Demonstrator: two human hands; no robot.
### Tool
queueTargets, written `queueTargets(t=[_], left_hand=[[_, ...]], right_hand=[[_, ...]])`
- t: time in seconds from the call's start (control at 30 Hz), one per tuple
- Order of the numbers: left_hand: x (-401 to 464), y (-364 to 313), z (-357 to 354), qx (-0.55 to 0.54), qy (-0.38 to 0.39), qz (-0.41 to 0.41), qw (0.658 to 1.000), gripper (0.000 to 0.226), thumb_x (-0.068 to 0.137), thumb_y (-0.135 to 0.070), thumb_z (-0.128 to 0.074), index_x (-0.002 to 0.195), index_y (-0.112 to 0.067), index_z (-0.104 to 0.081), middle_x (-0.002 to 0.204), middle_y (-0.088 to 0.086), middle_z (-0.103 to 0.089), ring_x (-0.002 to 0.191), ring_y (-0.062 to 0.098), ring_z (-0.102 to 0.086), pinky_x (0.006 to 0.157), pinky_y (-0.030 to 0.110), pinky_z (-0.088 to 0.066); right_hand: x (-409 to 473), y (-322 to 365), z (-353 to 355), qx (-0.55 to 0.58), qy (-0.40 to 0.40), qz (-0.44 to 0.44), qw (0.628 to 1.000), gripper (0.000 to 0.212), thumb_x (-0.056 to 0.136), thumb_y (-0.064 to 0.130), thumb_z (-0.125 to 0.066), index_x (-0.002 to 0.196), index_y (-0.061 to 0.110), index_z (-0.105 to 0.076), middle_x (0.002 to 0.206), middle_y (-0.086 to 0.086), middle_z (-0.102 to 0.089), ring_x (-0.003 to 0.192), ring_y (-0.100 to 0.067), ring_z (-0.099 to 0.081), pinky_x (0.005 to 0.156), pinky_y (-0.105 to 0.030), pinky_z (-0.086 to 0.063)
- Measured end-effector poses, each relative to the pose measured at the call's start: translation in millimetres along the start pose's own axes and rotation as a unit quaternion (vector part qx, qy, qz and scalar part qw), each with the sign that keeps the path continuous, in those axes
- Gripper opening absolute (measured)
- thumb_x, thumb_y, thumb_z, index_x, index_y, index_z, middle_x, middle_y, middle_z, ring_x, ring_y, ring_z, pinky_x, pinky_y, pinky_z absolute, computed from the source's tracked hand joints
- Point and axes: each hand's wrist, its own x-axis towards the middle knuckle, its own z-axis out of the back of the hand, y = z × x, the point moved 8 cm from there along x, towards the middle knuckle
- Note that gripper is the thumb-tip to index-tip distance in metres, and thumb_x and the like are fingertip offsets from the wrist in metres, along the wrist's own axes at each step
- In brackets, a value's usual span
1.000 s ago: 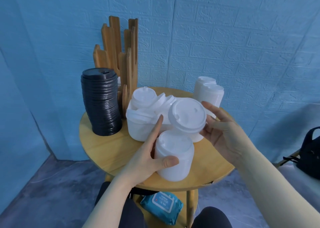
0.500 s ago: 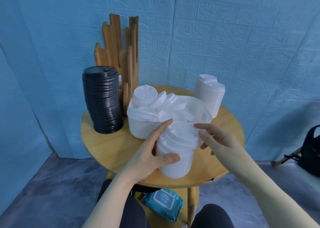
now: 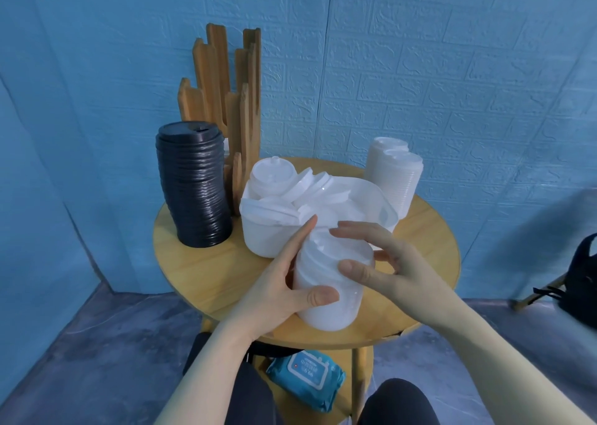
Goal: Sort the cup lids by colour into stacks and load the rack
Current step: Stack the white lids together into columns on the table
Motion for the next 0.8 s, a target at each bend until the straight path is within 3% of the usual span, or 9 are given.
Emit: queueTargets(t=[0.17, 0.33, 0.4, 0.53, 0.63, 0.7, 0.8], left_hand=[[1, 2, 0, -0.013, 0.005, -0.002, 1.0, 0.108, 0.047, -0.063, -0.091, 0.138, -0.066, -0.032, 0.148, -0.032, -0.039, 0.137, -0.006, -0.039, 0.11, 0.026, -0.041], [1, 3, -2, -0.015, 0.011, 0.001, 1.0, 0.113, 0.045, -0.062, -0.092, 0.142, -0.058, -0.034, 0.147, -0.031, -0.042, 0.136, -0.006, -0.041, 0.11, 0.026, -0.042], [0, 1, -1, -0.006, 0.007, -0.001, 1.0, 0.109, 0.049, -0.055, -0.092, 0.141, -0.057, -0.034, 0.147, -0.032, -0.039, 0.135, -0.011, -0.038, 0.112, 0.022, -0.04], [0, -1, -1, 0.008, 0.01, -0.01, 1.0, 0.107, 0.049, -0.062, -0.09, 0.141, -0.056, -0.035, 0.146, -0.037, -0.037, 0.135, -0.017, -0.033, 0.111, 0.013, -0.035], [0, -1, -1, 0.012, 0.01, -0.009, 1.0, 0.103, 0.048, -0.066, -0.088, 0.138, -0.06, -0.039, 0.146, -0.036, -0.039, 0.136, -0.013, -0.035, 0.109, 0.015, -0.037], [0, -1, 0, 0.014, 0.002, -0.01, 1.0, 0.099, 0.05, -0.058, -0.09, 0.137, -0.059, -0.042, 0.145, -0.033, -0.043, 0.137, -0.01, -0.037, 0.114, 0.023, -0.038], [1, 0, 1, 0.001, -0.002, -0.005, 1.0, 0.098, 0.048, -0.062, -0.091, 0.136, -0.056, -0.047, 0.143, -0.023, -0.051, 0.135, 0.002, -0.046, 0.112, 0.037, -0.042]], right_hand=[[-1, -1, -11, -0.028, 0.064, -0.001, 0.998, 0.03, 0.084, 0.045, -0.064, 0.113, 0.049, -0.066, 0.14, 0.031, -0.045, 0.137, 0.004, -0.031, 0.111, -0.026, -0.028], [0, 5, -10, -0.063, 0.084, -0.012, 0.994, 0.033, 0.08, 0.053, -0.062, 0.113, 0.053, -0.064, 0.141, 0.032, -0.043, 0.137, 0.006, -0.028, 0.115, -0.027, -0.026], [1, 9, -13, -0.116, 0.088, -0.013, 0.989, 0.034, 0.077, 0.06, -0.057, 0.11, 0.056, -0.064, 0.14, 0.033, -0.041, 0.135, 0.008, -0.027, 0.114, -0.026, -0.026], [3, 17, -20, -0.21, 0.083, -0.006, 0.974, 0.038, 0.072, 0.072, -0.043, 0.106, 0.059, -0.055, 0.14, 0.029, -0.038, 0.131, 0.001, -0.028, 0.11, -0.034, -0.029], [3, 14, -20, -0.186, 0.082, 0.005, 0.979, 0.036, 0.075, 0.072, -0.045, 0.107, 0.059, -0.057, 0.14, 0.029, -0.038, 0.131, 0.0, -0.028, 0.111, -0.033, -0.029], [1, 8, -19, -0.15, 0.1, 0.016, 0.983, 0.035, 0.083, 0.068, -0.047, 0.114, 0.058, -0.059, 0.142, 0.032, -0.036, 0.135, 0.002, -0.024, 0.112, -0.031, -0.025], [-4, -4, -20, -0.007, 0.13, -0.01, 0.991, 0.031, 0.09, 0.048, -0.055, 0.121, 0.047, -0.062, 0.147, 0.032, -0.034, 0.141, 0.004, -0.022, 0.115, -0.029, -0.022]])
